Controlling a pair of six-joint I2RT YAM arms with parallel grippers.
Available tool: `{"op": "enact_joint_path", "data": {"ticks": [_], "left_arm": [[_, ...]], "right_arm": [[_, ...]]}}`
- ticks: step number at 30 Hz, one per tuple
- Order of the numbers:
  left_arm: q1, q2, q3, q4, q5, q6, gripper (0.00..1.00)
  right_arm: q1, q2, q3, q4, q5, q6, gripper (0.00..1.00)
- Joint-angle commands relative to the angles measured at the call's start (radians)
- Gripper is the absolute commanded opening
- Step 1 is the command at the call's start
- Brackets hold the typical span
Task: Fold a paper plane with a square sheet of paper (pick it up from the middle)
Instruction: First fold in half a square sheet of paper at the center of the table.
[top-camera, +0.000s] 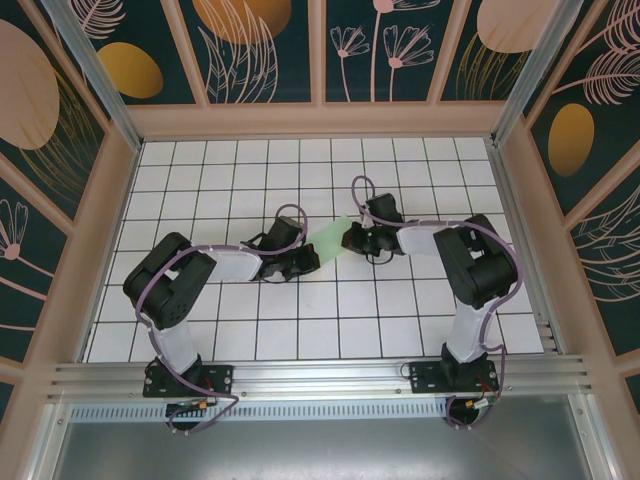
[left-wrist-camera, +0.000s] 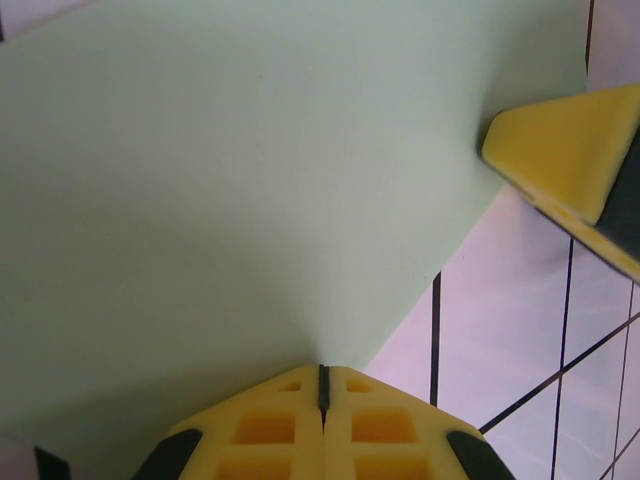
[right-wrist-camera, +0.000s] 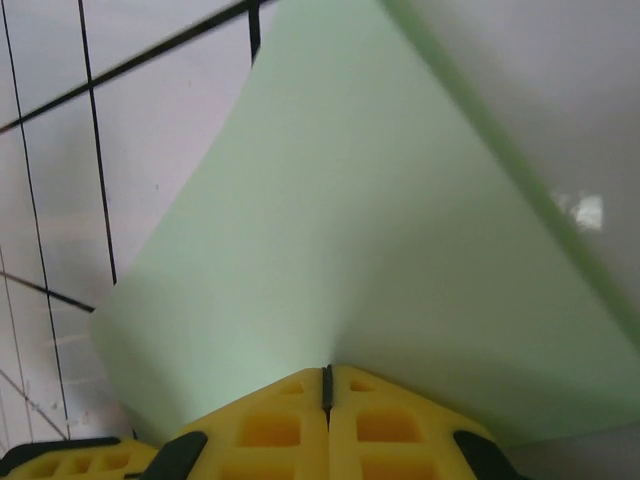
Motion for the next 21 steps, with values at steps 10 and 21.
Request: {"op": "enact_joint_path", "data": {"ticks": [10, 21], "left_arm": [[-0.003, 0.016, -0.077, -0.099, -0.037, -0.01, 0.0], [-0.002, 0.011, -0.053, -0.089, -0.029, -0.005, 0.0]], "right_arm": [[-0.181, 0.034, 0.027, -0.073, 0.099, -0.071, 0.0], [-0.072, -0.179, -0.028, -0.018, 0.064, 0.014, 0.0]]}}
